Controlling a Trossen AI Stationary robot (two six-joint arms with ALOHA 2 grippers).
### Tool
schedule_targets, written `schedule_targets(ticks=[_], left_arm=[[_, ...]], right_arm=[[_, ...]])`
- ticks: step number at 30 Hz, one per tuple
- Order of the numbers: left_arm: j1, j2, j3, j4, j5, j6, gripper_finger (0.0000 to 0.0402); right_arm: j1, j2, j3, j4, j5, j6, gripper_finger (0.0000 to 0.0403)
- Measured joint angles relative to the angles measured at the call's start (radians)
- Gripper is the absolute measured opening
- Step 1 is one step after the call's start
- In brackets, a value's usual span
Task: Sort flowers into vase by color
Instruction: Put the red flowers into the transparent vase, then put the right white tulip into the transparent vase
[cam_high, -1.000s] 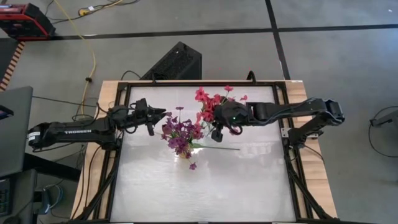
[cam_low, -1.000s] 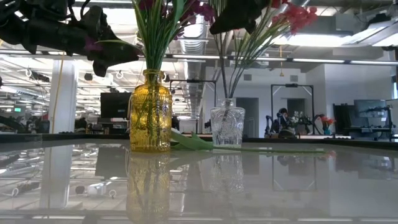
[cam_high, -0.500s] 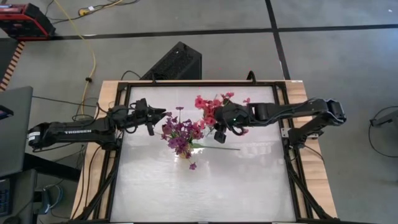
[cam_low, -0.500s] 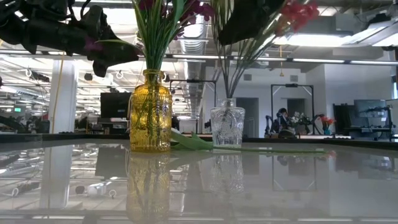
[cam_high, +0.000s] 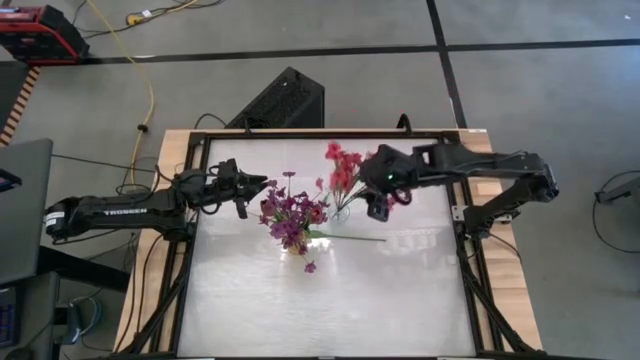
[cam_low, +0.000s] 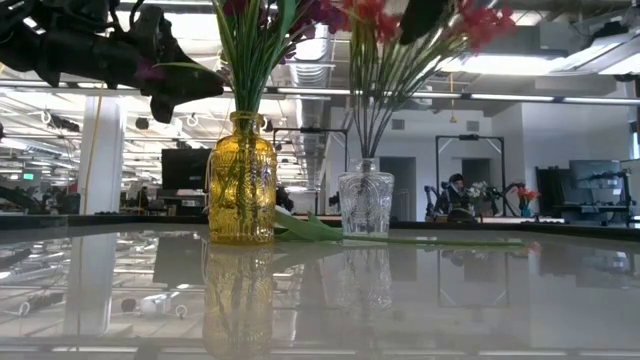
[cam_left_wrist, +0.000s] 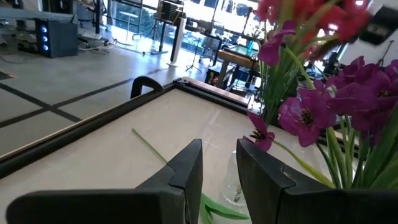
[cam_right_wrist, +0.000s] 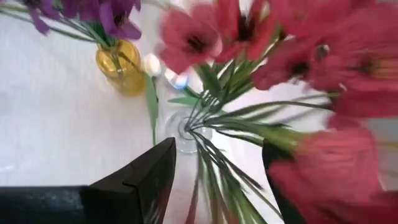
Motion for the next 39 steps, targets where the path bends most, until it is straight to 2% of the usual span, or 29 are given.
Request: schedule_targets(ticks=[8, 16, 20, 23, 29, 33, 36, 39], left_arm=[[-0.002, 0.0, 0.0, 0.0, 0.014, -0.008, 0.0087], [-0.02, 0.0, 0.0, -0.002, 0.018, -0.008, 0.0087], [-0.04, 0.0, 0.0, -0.025, 0.018, -0.008, 0.0087], [-0.06, 0.0, 0.0, -0.055, 0.018, -0.003, 0.0087], [-0.105, 0.0, 0.0, -0.102, 0.007, 0.018, 0.0087], [-0.145, 0.001, -0.008, -0.136, -0.036, 0.021, 0.0087], [-0.17, 0.001, -0.04, -0.107, -0.069, 0.044, 0.0087], [-0.183, 0.0, -0.061, -0.041, -0.082, 0.036, 0.0087]], right_arm=[[-0.039, 0.0, 0.233, -0.224, 0.0, -0.012, 0.0266], [-0.056, 0.0, 0.403, -0.234, 0.0, -0.01, 0.0266], [-0.019, 0.0, 0.418, -0.218, -0.103, 0.002, 0.0265], [0.062, 0.019, 0.418, -0.21, -0.19, 0.061, 0.0265], [0.292, 0.083, 0.418, -0.211, -0.2, 0.15, 0.0265], [0.456, 0.14, 0.419, -0.261, -0.097, 0.325, 0.0265], [0.575, 0.209, 0.391, -0.314, 0.027, 0.459, 0.0265], [0.665, 0.266, 0.32, -0.327, 0.074, 0.626, 0.0265]])
